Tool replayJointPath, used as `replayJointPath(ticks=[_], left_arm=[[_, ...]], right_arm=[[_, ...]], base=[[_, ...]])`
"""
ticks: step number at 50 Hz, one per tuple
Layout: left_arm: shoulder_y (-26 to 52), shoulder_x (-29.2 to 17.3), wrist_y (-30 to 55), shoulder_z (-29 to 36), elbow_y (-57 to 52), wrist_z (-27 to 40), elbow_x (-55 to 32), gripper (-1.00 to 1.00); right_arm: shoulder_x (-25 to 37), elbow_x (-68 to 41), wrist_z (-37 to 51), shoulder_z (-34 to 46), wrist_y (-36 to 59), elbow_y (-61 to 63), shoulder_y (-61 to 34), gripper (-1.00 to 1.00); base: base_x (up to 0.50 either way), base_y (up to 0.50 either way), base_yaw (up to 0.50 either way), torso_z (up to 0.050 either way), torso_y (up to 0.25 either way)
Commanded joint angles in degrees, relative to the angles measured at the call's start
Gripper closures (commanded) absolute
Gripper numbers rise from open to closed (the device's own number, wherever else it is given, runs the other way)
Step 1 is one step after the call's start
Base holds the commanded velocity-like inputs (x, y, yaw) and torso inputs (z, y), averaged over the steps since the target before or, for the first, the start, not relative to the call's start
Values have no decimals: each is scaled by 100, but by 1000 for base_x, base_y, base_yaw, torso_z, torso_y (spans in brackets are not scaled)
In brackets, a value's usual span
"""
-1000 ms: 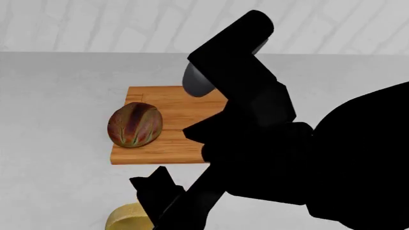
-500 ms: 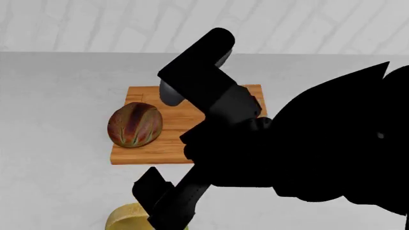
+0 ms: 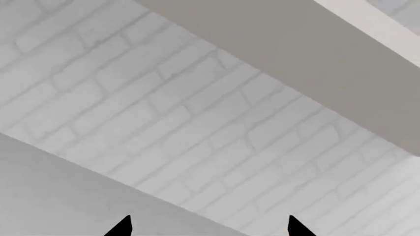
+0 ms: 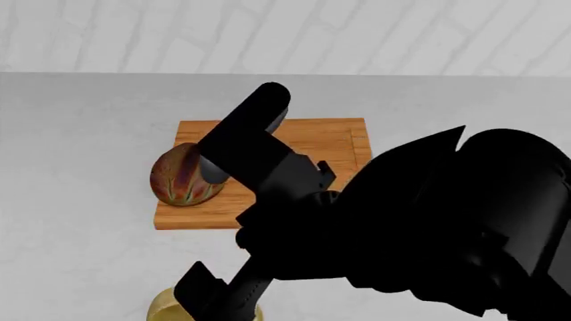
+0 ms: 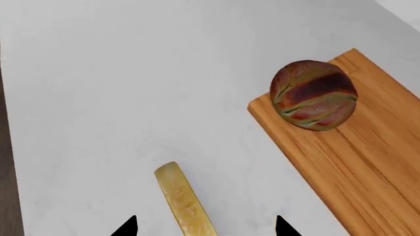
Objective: Place the bread and cheese on the cutting board.
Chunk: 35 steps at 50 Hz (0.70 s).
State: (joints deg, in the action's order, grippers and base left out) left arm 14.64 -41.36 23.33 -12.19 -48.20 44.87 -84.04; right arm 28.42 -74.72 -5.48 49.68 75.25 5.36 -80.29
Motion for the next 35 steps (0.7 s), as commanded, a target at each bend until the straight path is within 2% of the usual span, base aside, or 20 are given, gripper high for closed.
replayJointPath(ticks=[1,35], left_arm=[[-46,-30,-27,-51,-41,-9,-29,-100],[-107,-66,-47,-58,-138,-17,-59,-100]], right_arm=[[-73,414,-225,346,-296,-75,259,-100],[-235,937,-601,968,-680,-405,608,-100]], base=[[0,0,0,0,0],[0,0,0,0,0]])
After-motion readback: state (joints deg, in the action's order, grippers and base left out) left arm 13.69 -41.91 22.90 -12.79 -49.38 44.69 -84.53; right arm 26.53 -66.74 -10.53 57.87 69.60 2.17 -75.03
